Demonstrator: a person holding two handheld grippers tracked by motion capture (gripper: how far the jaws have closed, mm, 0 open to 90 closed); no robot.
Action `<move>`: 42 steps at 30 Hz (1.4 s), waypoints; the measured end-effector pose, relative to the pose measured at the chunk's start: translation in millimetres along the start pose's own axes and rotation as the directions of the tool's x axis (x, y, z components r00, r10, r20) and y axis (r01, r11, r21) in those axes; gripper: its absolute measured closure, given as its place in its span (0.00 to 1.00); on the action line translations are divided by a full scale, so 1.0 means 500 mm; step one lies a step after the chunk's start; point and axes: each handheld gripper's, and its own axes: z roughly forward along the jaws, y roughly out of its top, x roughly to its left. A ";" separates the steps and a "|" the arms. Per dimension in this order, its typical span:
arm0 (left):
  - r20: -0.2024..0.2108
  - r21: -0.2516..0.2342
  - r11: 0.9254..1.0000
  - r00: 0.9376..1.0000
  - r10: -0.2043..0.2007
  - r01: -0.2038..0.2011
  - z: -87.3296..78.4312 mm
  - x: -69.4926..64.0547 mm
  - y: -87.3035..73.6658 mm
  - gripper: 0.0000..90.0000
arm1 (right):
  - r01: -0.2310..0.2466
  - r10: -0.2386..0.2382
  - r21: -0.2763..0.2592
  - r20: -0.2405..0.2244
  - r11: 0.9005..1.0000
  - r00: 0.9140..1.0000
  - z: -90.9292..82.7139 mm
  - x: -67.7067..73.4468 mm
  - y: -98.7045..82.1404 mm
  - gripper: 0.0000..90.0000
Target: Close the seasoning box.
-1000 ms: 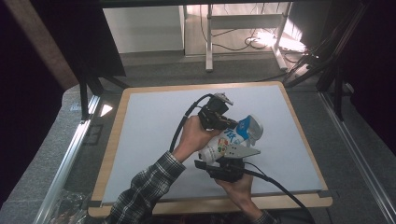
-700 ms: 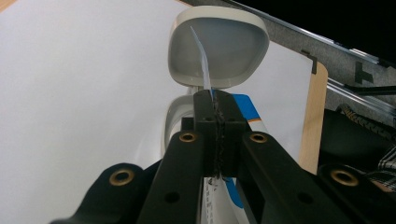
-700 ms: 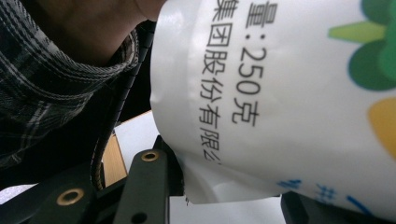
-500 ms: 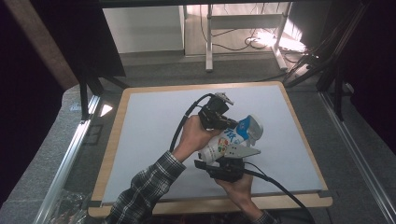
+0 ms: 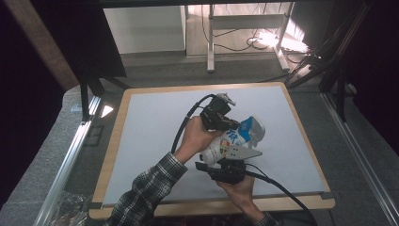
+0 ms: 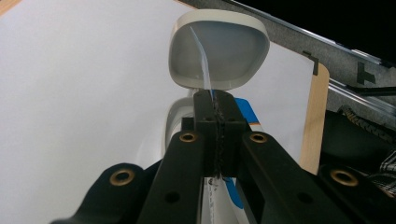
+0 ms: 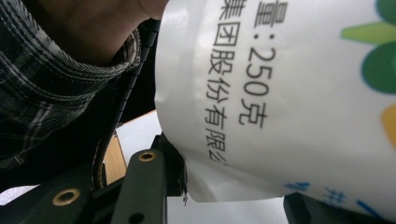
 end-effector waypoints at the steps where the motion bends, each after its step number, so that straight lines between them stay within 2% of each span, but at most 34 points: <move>1: 0.000 -0.001 1.000 1.000 0.000 0.000 0.000 0.000 0.000 0.99 | 0.000 0.000 -0.001 0.000 1.000 1.000 0.000 0.000 0.000 0.69; 6: 0.000 -0.005 1.000 1.000 -0.006 0.006 0.001 -0.001 0.000 0.99 | -0.001 0.001 0.001 0.000 1.000 1.000 0.000 0.000 0.000 0.69; 8: 0.001 -0.004 1.000 1.000 -0.006 0.006 0.001 -0.001 0.001 0.99 | 0.001 -0.001 0.002 0.006 1.000 1.000 0.000 0.000 0.000 0.73; 31: -0.004 -0.004 1.000 1.000 -0.025 0.025 0.002 0.002 0.004 0.99 | -0.007 0.007 -0.004 0.007 1.000 1.000 0.001 -0.002 0.003 0.74; 42: -0.003 0.004 1.000 1.000 -0.018 0.018 0.001 0.002 0.007 0.99 | -0.007 0.007 -0.006 0.009 1.000 1.000 0.001 -0.002 0.006 0.74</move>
